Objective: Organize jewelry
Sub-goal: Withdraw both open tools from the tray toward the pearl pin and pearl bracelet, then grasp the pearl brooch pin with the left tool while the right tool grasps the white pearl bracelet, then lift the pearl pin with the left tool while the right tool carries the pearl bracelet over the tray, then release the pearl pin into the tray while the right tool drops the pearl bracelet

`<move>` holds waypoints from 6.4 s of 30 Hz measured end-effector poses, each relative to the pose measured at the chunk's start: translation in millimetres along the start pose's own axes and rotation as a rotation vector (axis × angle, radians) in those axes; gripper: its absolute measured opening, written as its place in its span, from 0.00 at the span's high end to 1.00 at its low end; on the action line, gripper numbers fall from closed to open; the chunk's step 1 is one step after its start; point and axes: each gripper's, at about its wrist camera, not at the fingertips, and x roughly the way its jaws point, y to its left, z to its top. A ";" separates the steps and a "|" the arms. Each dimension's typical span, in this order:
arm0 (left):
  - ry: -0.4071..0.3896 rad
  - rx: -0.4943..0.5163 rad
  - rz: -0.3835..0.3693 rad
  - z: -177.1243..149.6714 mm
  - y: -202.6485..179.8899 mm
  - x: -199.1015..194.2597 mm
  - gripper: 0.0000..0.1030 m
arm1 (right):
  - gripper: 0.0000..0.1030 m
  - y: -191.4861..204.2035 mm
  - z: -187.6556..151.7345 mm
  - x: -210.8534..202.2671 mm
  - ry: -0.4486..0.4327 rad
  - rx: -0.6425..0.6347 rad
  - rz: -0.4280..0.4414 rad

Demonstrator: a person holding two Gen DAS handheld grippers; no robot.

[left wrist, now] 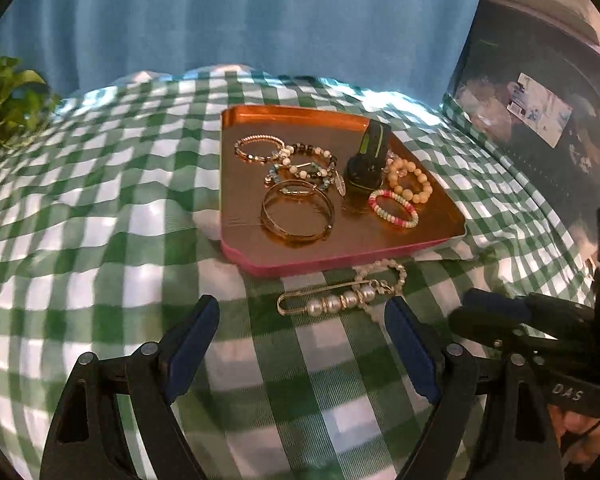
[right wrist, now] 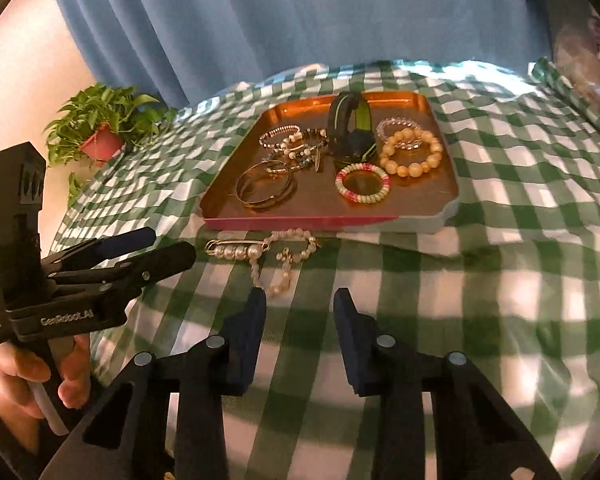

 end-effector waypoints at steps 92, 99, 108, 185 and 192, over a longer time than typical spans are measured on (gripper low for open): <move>0.048 -0.030 0.095 -18.6 -49.7 17.8 0.89 | 0.95 -20.7 0.3 23.0 -0.011 -0.216 -0.234; -0.004 0.004 0.070 -7.8 -62.0 -29.4 0.89 | 0.95 -18.7 8.5 -18.5 -0.069 -0.140 -0.160; -0.138 0.027 0.066 10.9 -80.6 -104.0 0.89 | 0.95 9.7 23.5 -89.1 -0.161 -0.149 -0.126; -0.238 0.058 0.158 72.9 -121.6 -162.0 0.24 | 0.38 5.4 96.7 -97.1 -0.114 -0.034 -0.207; -0.272 -0.003 0.198 1.6 -170.1 -253.9 0.08 | 0.17 66.8 25.5 -212.8 -0.233 -0.063 -0.209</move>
